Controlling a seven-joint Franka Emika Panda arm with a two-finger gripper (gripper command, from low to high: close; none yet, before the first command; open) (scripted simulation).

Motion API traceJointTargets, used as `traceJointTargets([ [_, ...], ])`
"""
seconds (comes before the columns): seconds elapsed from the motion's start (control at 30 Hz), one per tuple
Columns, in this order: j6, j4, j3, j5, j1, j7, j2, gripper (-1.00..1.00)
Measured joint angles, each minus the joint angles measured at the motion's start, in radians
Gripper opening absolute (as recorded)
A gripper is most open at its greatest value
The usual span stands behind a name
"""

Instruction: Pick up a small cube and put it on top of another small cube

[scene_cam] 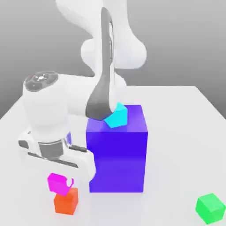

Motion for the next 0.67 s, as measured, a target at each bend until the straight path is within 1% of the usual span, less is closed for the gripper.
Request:
traceJointTargets([
  [0.33,-0.065,0.114,0.199,-0.069,0.299,0.268,0.022,-1.0],
  [0.4,-0.043,0.138,0.224,-0.1,0.37,0.338,0.055,-1.0],
  [0.47,0.014,0.157,0.215,-0.141,0.422,0.391,0.126,-1.0],
  [0.5,0.044,0.162,0.204,-0.157,0.439,0.406,0.16,1.0],
  [0.67,0.044,0.162,0.204,-0.157,0.439,0.406,0.16,1.0],
])
